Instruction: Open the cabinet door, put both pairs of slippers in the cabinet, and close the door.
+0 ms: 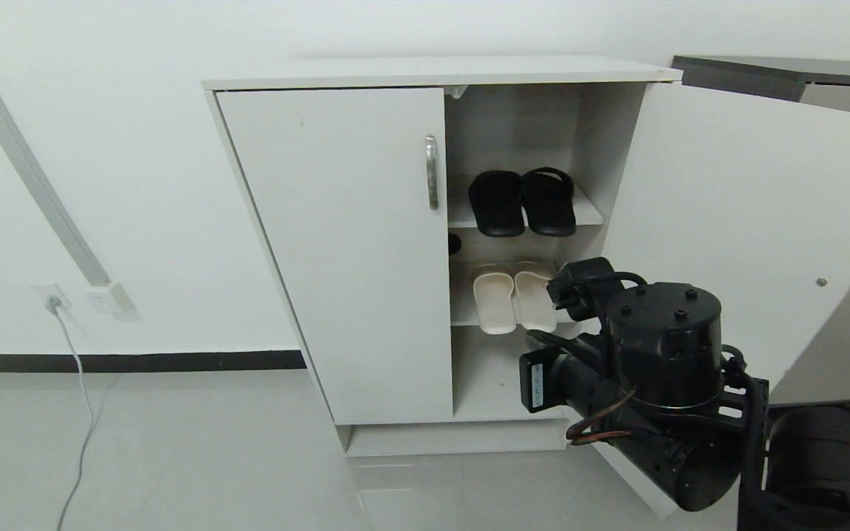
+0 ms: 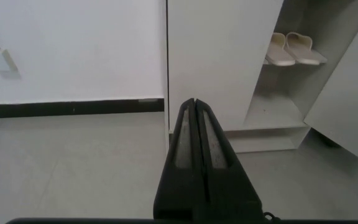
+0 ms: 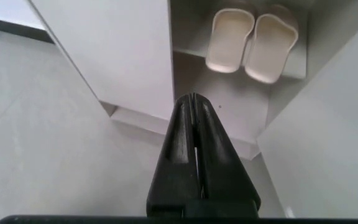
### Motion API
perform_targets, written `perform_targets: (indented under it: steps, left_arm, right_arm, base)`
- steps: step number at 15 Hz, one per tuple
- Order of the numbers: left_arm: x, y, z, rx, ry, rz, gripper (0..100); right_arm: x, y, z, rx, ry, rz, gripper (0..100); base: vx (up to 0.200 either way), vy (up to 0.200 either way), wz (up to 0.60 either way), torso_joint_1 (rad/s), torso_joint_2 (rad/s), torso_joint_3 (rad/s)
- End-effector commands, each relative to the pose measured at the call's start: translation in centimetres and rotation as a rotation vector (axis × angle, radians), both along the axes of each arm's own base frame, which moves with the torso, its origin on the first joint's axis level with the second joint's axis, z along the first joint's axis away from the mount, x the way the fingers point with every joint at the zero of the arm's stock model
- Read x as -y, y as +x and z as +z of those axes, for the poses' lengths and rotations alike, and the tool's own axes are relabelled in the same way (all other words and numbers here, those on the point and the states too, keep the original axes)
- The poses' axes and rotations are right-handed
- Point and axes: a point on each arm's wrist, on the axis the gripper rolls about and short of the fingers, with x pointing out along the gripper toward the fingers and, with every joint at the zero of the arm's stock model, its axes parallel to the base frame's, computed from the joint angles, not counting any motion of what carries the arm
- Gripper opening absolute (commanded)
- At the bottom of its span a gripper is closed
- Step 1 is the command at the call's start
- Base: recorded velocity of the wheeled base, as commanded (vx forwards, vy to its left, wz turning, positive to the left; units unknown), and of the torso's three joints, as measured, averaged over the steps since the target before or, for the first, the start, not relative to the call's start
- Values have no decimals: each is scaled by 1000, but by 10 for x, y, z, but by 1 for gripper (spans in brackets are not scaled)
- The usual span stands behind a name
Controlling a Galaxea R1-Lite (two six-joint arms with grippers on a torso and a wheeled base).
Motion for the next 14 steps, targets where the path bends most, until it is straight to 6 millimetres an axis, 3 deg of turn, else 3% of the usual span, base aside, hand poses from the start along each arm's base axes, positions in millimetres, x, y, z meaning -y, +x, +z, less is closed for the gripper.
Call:
perform_targets:
  steps: [1, 14]
  left_arm:
    - [0, 0, 0, -1, -1, 0, 0]
    - [0, 0, 0, -3, -1, 3, 0]
  right_arm:
    - [-1, 6, -13, -17, -21, -1, 0]
    - [0, 15, -28, -16, -40, -15, 0]
  base:
    - [0, 0, 0, 0, 0, 0]
    - [0, 0, 0, 0, 0, 0]
